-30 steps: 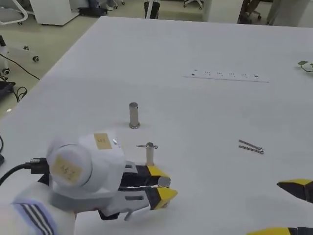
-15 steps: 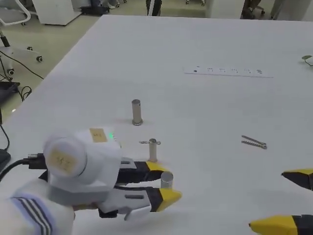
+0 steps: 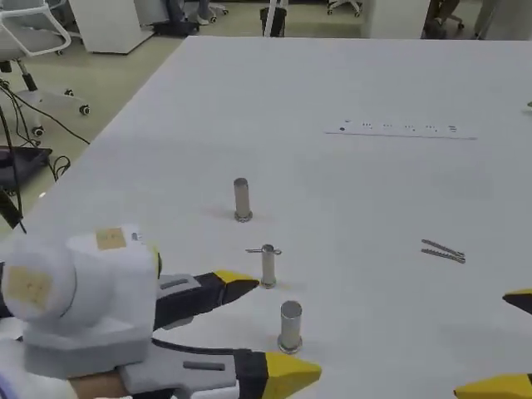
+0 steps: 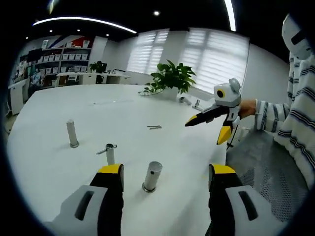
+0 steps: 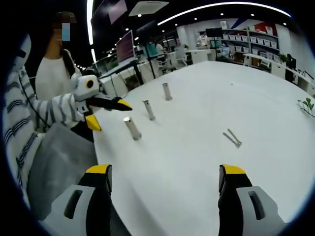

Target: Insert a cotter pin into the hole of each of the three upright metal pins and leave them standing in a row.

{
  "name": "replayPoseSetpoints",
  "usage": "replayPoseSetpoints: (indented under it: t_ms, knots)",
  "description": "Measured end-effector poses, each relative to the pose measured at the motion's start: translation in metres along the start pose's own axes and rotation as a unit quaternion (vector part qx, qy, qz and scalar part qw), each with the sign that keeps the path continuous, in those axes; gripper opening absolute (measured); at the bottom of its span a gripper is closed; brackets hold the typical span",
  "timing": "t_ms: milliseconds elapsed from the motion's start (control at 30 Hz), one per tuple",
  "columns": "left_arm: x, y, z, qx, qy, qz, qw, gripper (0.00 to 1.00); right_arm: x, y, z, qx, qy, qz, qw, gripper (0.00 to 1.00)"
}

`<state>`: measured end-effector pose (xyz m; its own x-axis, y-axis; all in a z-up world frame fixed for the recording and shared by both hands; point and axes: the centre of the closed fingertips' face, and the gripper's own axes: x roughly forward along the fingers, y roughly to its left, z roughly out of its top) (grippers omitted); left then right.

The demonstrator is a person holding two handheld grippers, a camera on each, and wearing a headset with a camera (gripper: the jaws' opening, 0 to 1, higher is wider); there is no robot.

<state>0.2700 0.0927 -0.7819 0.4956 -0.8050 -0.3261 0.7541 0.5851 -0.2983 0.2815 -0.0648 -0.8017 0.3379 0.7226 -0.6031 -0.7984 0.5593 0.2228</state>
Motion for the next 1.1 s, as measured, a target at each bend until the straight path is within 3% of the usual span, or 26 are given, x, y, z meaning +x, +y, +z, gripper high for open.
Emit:
replayPoseSetpoints:
  t_ms: [167,333,467,700,967,1100]
  knots:
    - [-0.008,-0.006,0.006,-0.008,-0.006,0.003,0.9999,0.93,0.0,-0.003,0.005,-0.011,0.007,0.005,0.9999,0.91]
    - [-0.015,-0.012,0.003,-0.018,-0.002,-0.005,0.9998,0.93,0.001,-0.006,0.008,-0.027,0.019,0.011,0.9994,0.91]
    - [-0.019,-0.01,-0.001,-0.017,0.002,0.002,0.9999,0.99,0.002,-0.008,0.009,-0.041,0.038,0.015,0.9983,0.91]
    - [-0.026,-0.005,-0.004,-0.019,0.003,0.015,0.9997,0.99,0.004,-0.015,0.014,-0.059,0.061,0.022,0.9961,0.9]
    - [-0.03,-0.002,-0.014,-0.032,0.008,0.023,0.9992,0.99,0.008,-0.025,0.016,-0.083,0.099,0.028,0.9912,0.85]
    - [-0.031,-0.002,-0.019,-0.035,0.016,0.027,0.9989,0.99,0.011,-0.031,0.019,-0.111,0.124,0.033,0.9856,0.84]
